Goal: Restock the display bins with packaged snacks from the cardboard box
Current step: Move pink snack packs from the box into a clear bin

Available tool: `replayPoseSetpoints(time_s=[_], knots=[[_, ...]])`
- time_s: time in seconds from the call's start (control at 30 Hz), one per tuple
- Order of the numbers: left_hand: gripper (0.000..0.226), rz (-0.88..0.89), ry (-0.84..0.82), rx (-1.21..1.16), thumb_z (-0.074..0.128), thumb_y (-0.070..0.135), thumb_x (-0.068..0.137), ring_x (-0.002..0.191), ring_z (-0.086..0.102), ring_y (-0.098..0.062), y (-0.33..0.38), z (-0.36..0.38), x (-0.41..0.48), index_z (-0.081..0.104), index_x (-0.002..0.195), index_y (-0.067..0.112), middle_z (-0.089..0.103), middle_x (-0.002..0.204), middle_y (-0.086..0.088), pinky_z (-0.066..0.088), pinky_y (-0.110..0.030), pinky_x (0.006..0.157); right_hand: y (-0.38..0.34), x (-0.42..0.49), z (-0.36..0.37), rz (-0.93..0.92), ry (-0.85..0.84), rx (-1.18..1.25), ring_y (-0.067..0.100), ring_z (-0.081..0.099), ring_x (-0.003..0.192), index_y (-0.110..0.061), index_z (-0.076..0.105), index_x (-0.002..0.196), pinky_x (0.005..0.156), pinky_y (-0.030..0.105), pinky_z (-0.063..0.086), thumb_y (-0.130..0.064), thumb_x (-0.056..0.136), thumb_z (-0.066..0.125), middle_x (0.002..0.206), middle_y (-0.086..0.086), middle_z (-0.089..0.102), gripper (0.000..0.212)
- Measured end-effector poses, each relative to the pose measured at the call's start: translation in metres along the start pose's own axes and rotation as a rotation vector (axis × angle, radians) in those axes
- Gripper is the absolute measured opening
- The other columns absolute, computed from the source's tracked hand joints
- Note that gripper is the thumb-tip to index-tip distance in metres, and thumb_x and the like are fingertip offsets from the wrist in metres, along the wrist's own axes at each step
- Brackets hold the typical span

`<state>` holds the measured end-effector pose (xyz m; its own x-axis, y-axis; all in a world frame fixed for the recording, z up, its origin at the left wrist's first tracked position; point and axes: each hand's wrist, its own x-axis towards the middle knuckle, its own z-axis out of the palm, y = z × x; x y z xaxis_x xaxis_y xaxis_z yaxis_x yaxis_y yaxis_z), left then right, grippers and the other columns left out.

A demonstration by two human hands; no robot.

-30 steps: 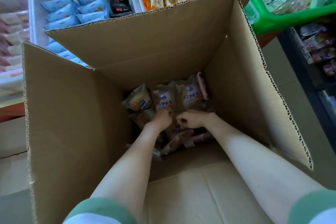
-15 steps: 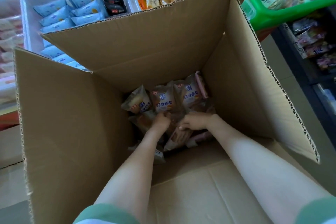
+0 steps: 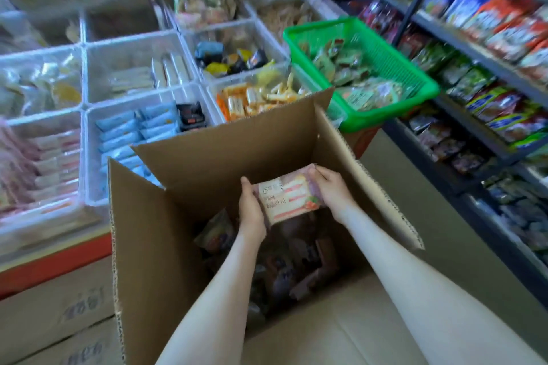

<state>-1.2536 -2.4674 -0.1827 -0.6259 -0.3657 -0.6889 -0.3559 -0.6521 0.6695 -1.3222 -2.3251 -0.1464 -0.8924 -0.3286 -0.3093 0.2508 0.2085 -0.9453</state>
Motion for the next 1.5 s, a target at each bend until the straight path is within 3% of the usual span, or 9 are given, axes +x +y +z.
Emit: replayPoseSetpoints(time_s=[0.27,0.47,0.67,0.77,0.93,1.13,1.23,1.33,1.5], knots=[[0.044,0.453,0.017,0.201,0.037,0.053,0.094,0.095,0.064,-0.024,0.034,0.012,-0.087,0.061,0.095,0.017,0.066,0.101,-0.008,0.051,-0.047,0.091,-0.066,-0.075,0.01,-0.217,0.338,0.019,0.002,0.058,0.082,-0.013,0.071,0.102,0.069,0.013,0.045,-0.021,0.099,0.042,0.089,-0.011,0.064,0.03],[0.038,0.854,0.182,0.331,0.035,0.03,0.103,0.062,0.044,-0.005,0.091,-0.039,-0.166,0.05,0.071,0.015,0.049,0.067,0.005,0.029,-0.023,0.056,-0.106,-0.122,0.068,-0.421,0.447,-0.184,0.019,0.05,0.121,-0.006,0.055,0.129,0.103,0.029,0.037,-0.028,0.102,0.036,0.125,0.002,0.058,0.039],[0.032,1.188,0.321,0.384,0.032,0.028,0.104,0.055,0.042,0.0,0.188,-0.114,-0.2,0.047,0.08,0.014,0.045,0.062,0.009,0.026,-0.027,0.055,-0.19,-0.147,0.162,-0.882,0.59,-0.37,0.028,0.055,0.107,-0.003,0.062,0.115,0.089,0.029,0.037,-0.018,0.1,0.041,0.111,0.014,0.063,0.03],[0.032,1.265,0.471,0.51,0.032,0.026,0.104,0.058,0.042,-0.017,0.235,-0.168,-0.188,0.051,0.082,0.013,0.048,0.064,0.005,0.02,-0.03,0.056,-0.214,-0.128,0.224,-0.954,0.528,-0.418,0.028,0.058,0.102,-0.002,0.062,0.115,0.081,0.024,0.037,-0.018,0.1,0.04,0.106,0.014,0.065,0.031],[0.038,1.176,0.621,0.636,0.031,0.026,0.104,0.089,0.058,-0.037,0.306,-0.274,-0.134,0.061,0.099,0.004,0.066,0.094,-0.022,0.023,-0.032,0.064,-0.223,-0.073,0.351,-0.964,0.32,-0.477,0.022,0.056,0.077,-0.001,0.062,0.098,0.06,0.015,0.027,-0.018,0.1,0.041,0.088,0.013,0.065,0.027],[0.043,0.904,0.602,0.724,0.032,0.032,0.103,0.1,0.058,-0.037,0.374,-0.373,-0.043,0.062,0.099,0.002,0.066,0.102,-0.022,0.035,-0.032,0.073,-0.216,0.02,0.478,-0.722,0.152,-0.527,0.031,0.06,0.087,-0.002,0.062,0.094,0.066,0.028,0.033,-0.01,0.095,0.049,0.09,0.015,0.067,0.016],[0.053,0.772,0.449,0.509,0.028,0.055,0.096,0.101,0.06,-0.035,0.389,-0.401,0.006,0.062,0.095,0.014,0.067,0.1,-0.017,0.046,-0.046,0.092,-0.201,0.061,0.518,-0.616,0.156,-0.576,0.034,0.06,0.09,-0.002,0.063,0.095,0.065,0.029,0.033,-0.011,0.095,0.05,0.094,0.017,0.068,0.017],[0.072,0.643,0.364,0.338,0.025,0.077,0.075,0.104,0.061,-0.038,0.387,-0.423,0.067,0.056,0.1,0.017,0.065,0.108,-0.018,0.048,-0.057,0.091,-0.183,0.095,0.545,-0.535,0.122,-0.657,0.036,0.059,0.096,-0.001,0.064,0.102,0.071,0.033,0.039,-0.013,0.097,0.047,0.101,0.02,0.067,0.021],[0.038,0.43,0.185,0.322,0.041,0.012,0.082,0.082,0.059,-0.024,0.383,-0.414,0.091,0.049,0.118,0.004,0.061,0.094,-0.01,0.054,-0.032,0.07,-0.164,0.13,0.558,-0.392,0.162,-0.701,0.038,0.054,0.105,0.003,0.055,0.111,0.081,0.039,0.04,-0.007,0.097,0.04,0.112,0.025,0.061,0.023]])
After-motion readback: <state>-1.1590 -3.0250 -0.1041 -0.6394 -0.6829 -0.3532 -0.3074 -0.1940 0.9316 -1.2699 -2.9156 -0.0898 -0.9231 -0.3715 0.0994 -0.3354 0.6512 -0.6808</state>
